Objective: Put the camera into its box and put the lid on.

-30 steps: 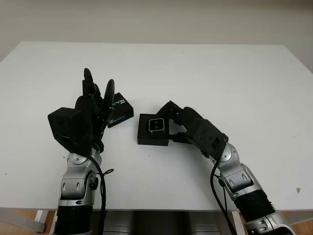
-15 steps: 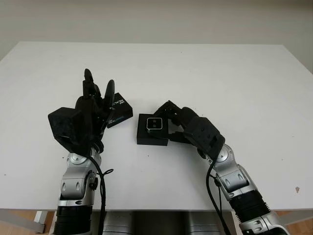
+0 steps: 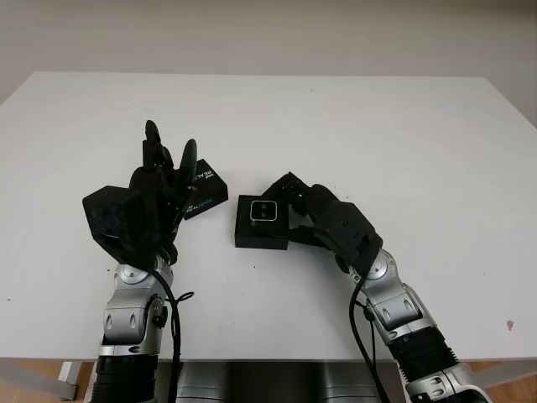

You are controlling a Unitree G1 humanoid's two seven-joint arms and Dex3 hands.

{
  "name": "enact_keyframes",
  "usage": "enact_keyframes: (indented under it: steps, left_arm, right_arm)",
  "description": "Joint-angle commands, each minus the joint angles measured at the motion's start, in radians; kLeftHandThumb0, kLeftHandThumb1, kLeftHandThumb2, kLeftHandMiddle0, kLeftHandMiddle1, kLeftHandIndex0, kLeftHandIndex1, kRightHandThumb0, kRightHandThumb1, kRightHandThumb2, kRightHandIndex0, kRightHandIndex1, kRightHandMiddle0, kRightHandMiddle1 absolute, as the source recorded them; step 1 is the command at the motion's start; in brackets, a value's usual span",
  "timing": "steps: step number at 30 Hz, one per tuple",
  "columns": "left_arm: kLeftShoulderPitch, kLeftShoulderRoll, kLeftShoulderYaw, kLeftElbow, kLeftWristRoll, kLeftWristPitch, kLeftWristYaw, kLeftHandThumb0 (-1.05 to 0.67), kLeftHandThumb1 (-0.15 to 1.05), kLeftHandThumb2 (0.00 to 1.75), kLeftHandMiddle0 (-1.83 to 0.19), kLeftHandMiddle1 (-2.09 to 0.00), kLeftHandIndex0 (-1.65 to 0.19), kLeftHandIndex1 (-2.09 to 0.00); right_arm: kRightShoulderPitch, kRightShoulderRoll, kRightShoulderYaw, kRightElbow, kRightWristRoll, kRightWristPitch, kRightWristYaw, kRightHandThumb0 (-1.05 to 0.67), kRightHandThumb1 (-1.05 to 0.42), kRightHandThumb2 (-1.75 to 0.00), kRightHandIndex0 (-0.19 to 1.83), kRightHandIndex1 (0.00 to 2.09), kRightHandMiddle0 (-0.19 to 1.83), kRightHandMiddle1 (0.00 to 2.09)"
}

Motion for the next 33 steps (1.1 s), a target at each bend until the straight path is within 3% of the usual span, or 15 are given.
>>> enact_keyframes:
  steps: [1,17,33]
  left_arm:
    - [0.003,0.012,0.002,-0.021,0.001,0.002,-0.004,-0.68,1.05,0.42,0.19,0.00,0.19,0.00]
    - [0.007,0.015,0.001,-0.027,0.003,0.011,-0.008,-0.69,1.05,0.42,0.19,0.00,0.19,0.00]
    - [0.006,0.026,0.002,-0.023,0.004,0.005,-0.013,-0.71,1.05,0.42,0.19,0.00,0.19,0.00]
  right_arm:
    - [-0.024,0.004,-0.004,0.022,0.000,-0.024,-0.005,-0.39,-1.00,-0.05,0.34,0.06,0.24,1.64]
    - [-0.084,-0.015,-0.033,0.099,0.017,-0.133,0.003,-0.40,-1.00,-0.05,0.35,0.06,0.25,1.71]
    - [-0.075,-0.051,-0.039,0.093,0.003,-0.130,0.028,-0.40,-0.99,-0.05,0.35,0.06,0.26,1.71]
